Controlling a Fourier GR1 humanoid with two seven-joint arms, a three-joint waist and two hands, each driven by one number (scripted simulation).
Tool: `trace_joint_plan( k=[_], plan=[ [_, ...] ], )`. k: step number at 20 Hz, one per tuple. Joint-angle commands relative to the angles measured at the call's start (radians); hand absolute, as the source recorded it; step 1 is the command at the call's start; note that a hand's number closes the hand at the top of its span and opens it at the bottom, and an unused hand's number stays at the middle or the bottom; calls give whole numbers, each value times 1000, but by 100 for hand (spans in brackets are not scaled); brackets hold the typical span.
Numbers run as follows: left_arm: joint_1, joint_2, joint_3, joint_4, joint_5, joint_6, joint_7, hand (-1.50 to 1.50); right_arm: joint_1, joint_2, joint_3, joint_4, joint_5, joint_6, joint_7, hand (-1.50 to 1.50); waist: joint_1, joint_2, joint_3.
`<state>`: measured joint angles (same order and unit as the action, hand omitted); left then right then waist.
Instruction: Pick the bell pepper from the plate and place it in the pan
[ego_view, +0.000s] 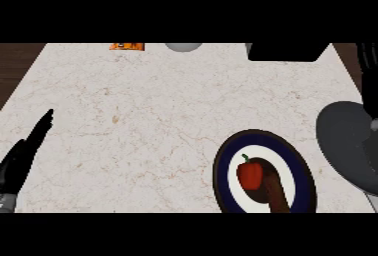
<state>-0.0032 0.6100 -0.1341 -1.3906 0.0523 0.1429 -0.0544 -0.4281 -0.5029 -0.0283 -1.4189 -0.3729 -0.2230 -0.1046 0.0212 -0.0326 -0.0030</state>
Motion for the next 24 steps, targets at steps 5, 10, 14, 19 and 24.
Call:
trace_joint_plan(
  k=[5, 10, 14, 19, 24],
  plan=[
    [98, -312, 34, 15, 213, 95, 65, 0, 227, 178, 134, -87, 77, -184, 73, 150, -33, 25, -2],
    [92, -384, 51, 4, 291, 104, 109, 0, 402, 177, 285, -78, 433, -455, -32, -150, -72, 15, -7],
    [70, -425, 44, -4, 287, 145, 117, 0, 565, 313, 443, -126, 619, -676, -73, -150, -86, 15, -4],
    [82, -447, 20, -18, 277, 147, 107, 0, 720, 422, 563, -84, 902, -930, 25, -150, -54, 27, -5],
    [75, -451, 2, -58, 257, 179, 145, 0, 782, 446, 467, -142, 1169, -866, 265, -150, -36, 34, -6]
  ],
)
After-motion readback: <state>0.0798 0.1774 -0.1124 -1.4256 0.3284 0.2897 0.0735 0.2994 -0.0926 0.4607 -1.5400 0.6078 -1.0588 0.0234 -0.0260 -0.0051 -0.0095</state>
